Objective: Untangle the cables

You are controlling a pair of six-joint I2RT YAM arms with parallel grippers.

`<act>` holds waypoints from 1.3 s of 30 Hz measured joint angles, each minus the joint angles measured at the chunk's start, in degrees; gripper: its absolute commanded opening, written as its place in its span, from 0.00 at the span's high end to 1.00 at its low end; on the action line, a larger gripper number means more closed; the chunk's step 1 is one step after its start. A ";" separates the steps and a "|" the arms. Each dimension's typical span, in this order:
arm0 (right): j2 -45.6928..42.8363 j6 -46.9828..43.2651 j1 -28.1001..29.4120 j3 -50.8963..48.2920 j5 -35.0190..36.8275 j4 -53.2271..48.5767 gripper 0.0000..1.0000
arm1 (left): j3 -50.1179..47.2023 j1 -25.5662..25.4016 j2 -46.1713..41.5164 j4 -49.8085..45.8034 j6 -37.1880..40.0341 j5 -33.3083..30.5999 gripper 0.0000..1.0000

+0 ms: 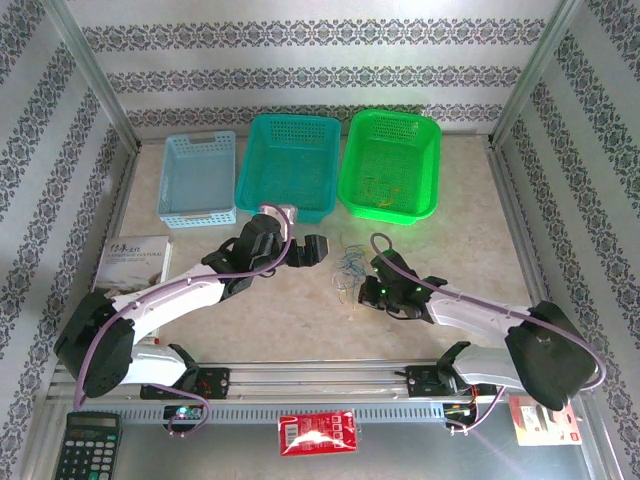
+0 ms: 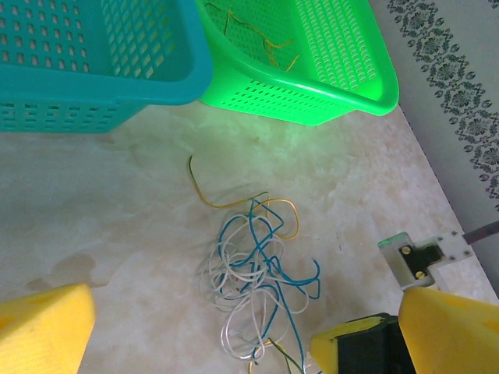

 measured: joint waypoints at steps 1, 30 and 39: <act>-0.76 -0.17 -0.11 0.48 0.07 -0.50 1.00 | 0.00 0.04 0.00 0.09 0.02 0.13 0.00; -5.33 -14.16 -5.40 27.04 -4.50 -15.56 1.00 | -5.88 0.98 7.54 24.61 11.17 13.44 0.04; -5.81 -14.12 -6.01 27.74 -7.23 -15.52 1.00 | -2.97 -0.04 13.75 29.11 12.90 16.70 0.11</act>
